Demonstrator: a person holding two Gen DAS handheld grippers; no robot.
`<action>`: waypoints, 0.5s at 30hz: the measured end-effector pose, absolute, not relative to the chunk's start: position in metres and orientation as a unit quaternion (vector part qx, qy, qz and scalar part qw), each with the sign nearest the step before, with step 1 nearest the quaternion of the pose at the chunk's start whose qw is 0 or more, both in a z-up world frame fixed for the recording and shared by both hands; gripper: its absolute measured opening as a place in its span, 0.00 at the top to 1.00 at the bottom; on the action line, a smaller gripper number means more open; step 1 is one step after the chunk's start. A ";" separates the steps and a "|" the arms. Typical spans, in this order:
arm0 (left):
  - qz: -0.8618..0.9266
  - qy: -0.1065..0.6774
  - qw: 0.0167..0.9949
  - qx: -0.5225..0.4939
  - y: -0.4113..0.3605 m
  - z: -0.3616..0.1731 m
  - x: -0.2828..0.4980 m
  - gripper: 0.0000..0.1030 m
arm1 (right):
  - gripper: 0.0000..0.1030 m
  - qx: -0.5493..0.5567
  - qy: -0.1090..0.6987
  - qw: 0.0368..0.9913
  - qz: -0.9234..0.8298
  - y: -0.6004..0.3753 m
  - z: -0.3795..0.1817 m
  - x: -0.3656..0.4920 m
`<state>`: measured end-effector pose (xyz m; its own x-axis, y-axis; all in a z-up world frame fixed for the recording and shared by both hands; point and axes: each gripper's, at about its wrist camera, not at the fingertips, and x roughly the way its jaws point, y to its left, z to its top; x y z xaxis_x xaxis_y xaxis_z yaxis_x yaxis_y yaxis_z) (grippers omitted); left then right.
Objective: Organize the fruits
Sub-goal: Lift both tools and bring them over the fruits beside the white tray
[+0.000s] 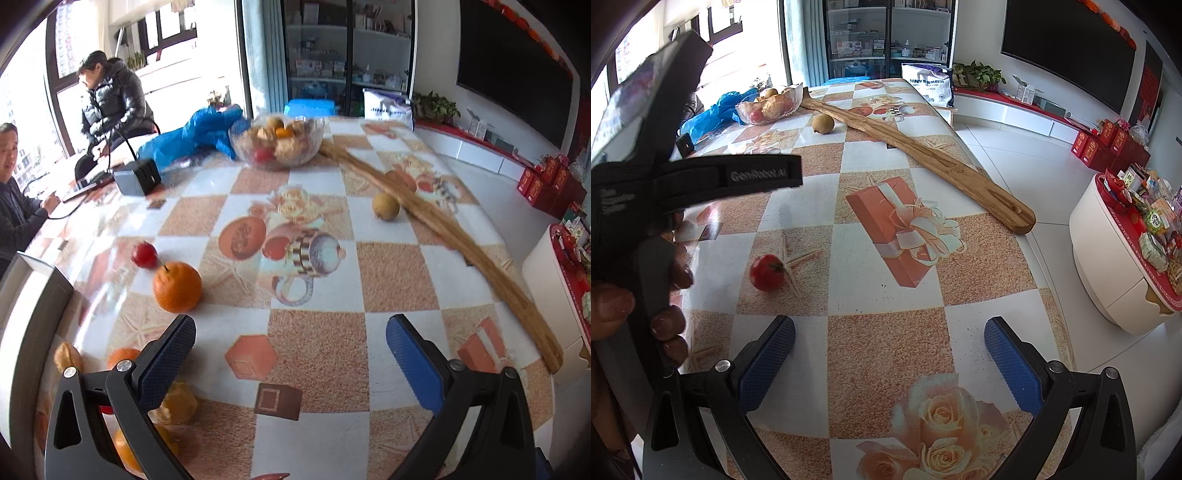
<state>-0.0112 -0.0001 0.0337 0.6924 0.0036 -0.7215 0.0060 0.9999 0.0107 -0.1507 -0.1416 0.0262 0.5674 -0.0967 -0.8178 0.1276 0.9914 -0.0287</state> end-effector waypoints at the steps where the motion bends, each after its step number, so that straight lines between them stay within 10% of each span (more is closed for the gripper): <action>1: -0.014 0.374 0.927 0.003 0.004 0.047 -0.019 0.00 | 0.00 0.017 0.461 0.885 -0.063 -0.142 0.026 -0.151; 15: 0.012 0.382 0.924 -0.029 0.134 0.060 -0.169 0.00 | 0.00 0.017 0.461 0.885 -0.063 -0.142 0.026 -0.151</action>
<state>-0.1691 0.1343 0.0596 0.7082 -0.0011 -0.7060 -0.0438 0.9980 -0.0455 -0.1507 -0.1416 0.0261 0.5675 -0.0968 -0.8177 0.1277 0.9914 -0.0288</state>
